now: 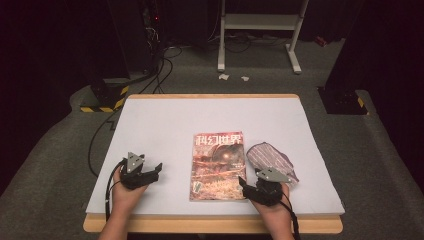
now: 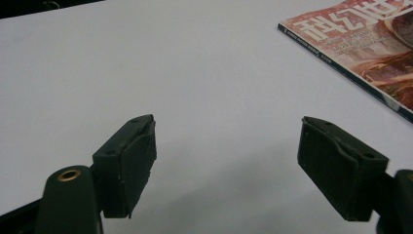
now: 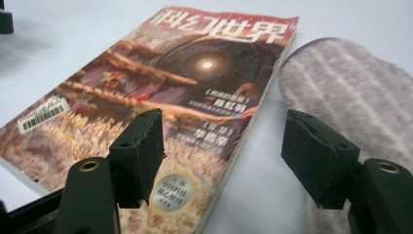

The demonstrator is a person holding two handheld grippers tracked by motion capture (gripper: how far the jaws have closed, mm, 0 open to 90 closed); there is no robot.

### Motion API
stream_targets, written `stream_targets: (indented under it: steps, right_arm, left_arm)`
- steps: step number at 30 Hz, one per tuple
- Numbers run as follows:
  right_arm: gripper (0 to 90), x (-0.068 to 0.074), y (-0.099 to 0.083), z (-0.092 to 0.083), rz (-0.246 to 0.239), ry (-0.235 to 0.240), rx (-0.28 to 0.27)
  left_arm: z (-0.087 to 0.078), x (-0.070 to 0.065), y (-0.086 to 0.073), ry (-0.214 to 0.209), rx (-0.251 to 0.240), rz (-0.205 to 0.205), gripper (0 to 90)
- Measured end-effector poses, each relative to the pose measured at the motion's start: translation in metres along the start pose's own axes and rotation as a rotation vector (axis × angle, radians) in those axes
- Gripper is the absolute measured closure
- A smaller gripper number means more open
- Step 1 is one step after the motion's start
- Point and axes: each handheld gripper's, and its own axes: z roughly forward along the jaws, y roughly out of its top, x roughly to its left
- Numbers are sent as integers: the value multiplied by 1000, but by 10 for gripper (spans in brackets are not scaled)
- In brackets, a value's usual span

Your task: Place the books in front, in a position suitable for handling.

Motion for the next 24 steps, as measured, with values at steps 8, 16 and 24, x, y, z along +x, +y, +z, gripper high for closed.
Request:
stream_targets:
  steps: [8, 16, 24]
  right_arm:
    - [331, -14, 4, -7, 10, -35, -27]
    - [340, -28, 12, -8, -24, -86, -37]
    - [276, -55, 26, 9, -1, -158, 25]
  left_arm:
    - [1, 3, 2, 4, -14, -82, 196]
    - [2, 3, 1, 36, -29, -39, 208]
    - [3, -1, -1, -7, -17, 13, 167]
